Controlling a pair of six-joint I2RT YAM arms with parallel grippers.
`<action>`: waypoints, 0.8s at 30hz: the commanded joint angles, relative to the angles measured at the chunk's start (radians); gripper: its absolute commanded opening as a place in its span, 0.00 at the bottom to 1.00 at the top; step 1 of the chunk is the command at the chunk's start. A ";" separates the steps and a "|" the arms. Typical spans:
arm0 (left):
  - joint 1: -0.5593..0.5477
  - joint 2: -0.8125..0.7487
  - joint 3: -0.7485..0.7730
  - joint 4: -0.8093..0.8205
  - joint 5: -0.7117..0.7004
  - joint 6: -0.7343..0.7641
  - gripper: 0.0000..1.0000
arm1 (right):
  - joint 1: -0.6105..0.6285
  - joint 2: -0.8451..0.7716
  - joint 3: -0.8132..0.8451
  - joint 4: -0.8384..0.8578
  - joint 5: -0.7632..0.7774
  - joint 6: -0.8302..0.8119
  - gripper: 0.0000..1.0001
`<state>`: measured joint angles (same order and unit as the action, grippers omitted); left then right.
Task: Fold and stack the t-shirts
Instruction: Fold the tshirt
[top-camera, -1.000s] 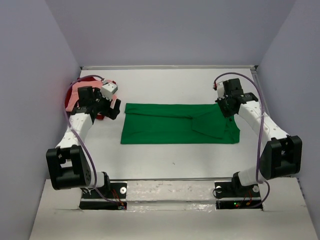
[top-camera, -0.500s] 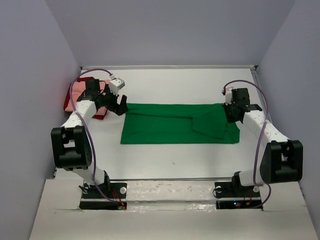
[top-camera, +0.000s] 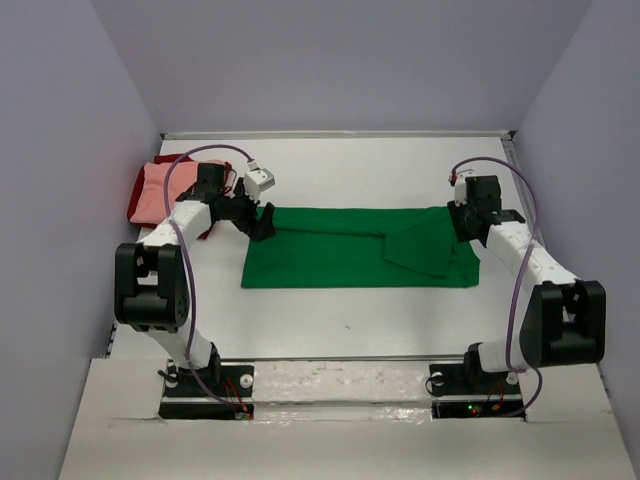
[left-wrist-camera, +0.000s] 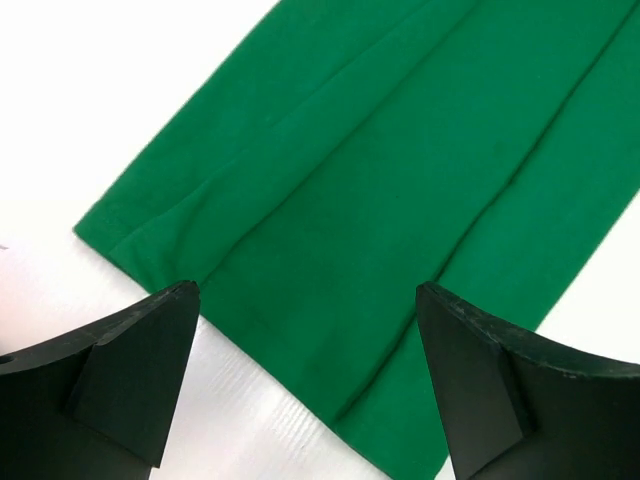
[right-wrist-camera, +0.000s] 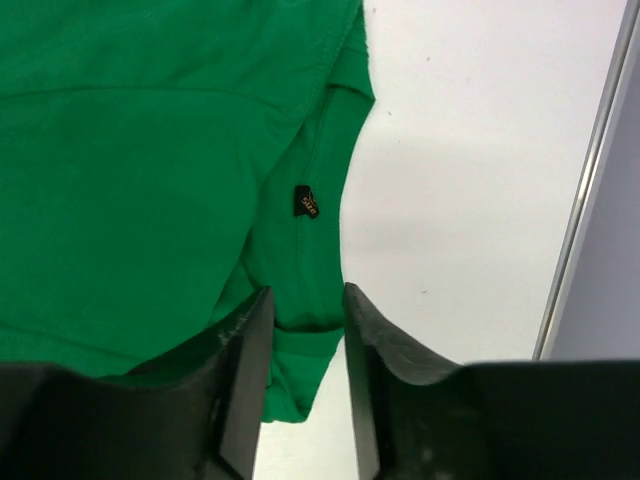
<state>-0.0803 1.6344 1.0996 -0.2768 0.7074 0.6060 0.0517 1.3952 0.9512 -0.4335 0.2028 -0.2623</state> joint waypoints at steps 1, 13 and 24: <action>0.005 0.033 0.032 -0.064 0.130 0.041 0.99 | -0.030 -0.025 -0.006 0.049 0.024 0.015 0.44; -0.041 0.085 0.069 -0.070 0.162 0.063 0.99 | -0.039 0.059 0.029 -0.033 -0.082 0.034 0.00; -0.026 0.254 0.269 -0.494 0.445 0.287 0.16 | -0.039 0.060 0.006 -0.036 -0.086 0.023 0.00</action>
<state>-0.1158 1.8919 1.2881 -0.5816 1.0412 0.7757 0.0143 1.4631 0.9489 -0.4721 0.1196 -0.2398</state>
